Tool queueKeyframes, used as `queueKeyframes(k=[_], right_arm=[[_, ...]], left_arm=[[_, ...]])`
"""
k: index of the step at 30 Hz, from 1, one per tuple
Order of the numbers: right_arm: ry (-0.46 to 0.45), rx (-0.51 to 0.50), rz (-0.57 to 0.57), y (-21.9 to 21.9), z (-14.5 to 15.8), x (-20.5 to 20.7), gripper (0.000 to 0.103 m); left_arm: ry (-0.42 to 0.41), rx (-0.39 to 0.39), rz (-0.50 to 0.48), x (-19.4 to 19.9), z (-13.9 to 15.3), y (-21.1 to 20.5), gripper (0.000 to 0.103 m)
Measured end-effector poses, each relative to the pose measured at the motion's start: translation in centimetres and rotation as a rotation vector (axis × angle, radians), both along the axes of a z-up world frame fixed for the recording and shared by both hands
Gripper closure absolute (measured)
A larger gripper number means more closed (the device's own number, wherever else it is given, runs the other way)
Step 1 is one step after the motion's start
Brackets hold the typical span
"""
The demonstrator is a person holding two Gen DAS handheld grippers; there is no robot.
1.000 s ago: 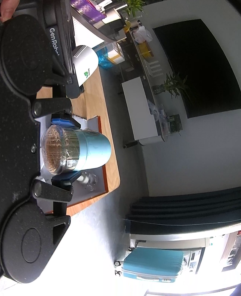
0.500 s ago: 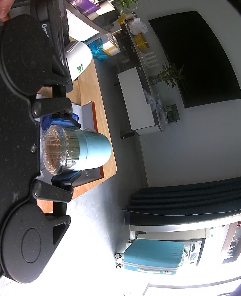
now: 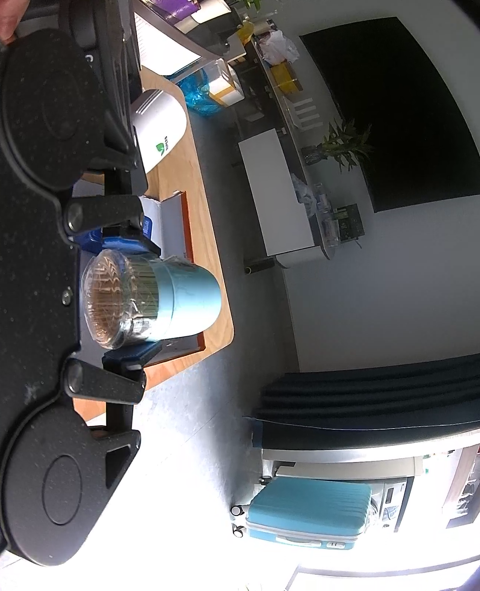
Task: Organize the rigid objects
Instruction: 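Lower and release the white plug and blue-lidded jar into the white box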
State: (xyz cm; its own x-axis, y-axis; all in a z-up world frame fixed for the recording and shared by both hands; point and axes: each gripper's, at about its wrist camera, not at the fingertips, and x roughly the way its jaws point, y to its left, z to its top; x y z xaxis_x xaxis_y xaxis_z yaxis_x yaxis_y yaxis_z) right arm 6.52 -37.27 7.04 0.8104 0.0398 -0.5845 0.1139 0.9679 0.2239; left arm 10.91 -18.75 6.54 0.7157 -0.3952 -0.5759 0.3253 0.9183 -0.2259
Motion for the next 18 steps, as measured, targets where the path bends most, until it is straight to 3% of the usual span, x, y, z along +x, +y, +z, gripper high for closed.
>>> queueKeyframes(k=[18], right_arm=[[0.027,-0.006,-0.005,-0.4,-1.2,1.9,0.045]], left_arm=[[0.033,0.008,0.006,2.5,-0.4,-0.3,0.037]])
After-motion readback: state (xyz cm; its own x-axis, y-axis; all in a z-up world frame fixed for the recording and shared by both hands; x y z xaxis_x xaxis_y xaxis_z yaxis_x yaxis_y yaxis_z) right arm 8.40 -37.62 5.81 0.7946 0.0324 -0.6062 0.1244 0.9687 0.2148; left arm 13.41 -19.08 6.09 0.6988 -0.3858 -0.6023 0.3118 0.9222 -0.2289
